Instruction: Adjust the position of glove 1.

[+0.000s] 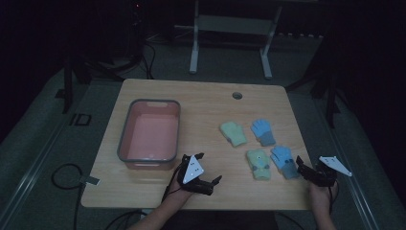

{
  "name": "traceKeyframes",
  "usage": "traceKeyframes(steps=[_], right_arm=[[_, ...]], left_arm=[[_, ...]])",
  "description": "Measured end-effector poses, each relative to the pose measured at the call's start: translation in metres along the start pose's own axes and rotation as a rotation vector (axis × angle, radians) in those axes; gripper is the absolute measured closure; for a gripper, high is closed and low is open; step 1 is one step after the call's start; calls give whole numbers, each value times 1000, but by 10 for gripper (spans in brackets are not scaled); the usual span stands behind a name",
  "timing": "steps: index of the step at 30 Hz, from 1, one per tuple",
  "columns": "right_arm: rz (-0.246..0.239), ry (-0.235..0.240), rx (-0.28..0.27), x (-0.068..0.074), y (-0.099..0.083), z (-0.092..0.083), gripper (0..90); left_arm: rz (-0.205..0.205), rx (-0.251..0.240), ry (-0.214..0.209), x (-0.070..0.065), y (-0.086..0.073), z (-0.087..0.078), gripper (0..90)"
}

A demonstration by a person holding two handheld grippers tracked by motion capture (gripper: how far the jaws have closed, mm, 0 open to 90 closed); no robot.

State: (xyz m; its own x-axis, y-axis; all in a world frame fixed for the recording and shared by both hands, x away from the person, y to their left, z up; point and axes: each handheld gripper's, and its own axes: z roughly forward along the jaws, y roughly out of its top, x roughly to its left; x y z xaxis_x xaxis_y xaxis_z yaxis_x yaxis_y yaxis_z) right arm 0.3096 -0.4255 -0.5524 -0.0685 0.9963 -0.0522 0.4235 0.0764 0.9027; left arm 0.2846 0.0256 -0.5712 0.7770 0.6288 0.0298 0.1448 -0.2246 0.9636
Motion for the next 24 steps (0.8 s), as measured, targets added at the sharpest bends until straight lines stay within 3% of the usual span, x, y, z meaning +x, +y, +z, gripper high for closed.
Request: traceKeyframes(steps=[4, 6, 11, 17, 21, 24], right_arm=[[12, -1, -1, -1, 0, 0, 146], [-9, -46, 8, 1, 0, 0, 145], [-24, -77, 36, 3, 0, 1, 145], [-5, -65, 45, 2, 0, -1, 145], [39, -44, 46, 2, 1, -5, 145], [6, -59, 52, 3, 4, -6, 144]], left_arm=[[-20, -3, 2, 2, 0, 0, 7], [-36, -5, 5, 3, 0, 0, 7], [-15, -4, 9, 1, 0, 0, 7], [-1, 3, -3, 0, 0, 0, 7], [-9, 2, -9, 1, 0, 0, 7], [-11, -1, -11, 1, 0, 0, 7]])
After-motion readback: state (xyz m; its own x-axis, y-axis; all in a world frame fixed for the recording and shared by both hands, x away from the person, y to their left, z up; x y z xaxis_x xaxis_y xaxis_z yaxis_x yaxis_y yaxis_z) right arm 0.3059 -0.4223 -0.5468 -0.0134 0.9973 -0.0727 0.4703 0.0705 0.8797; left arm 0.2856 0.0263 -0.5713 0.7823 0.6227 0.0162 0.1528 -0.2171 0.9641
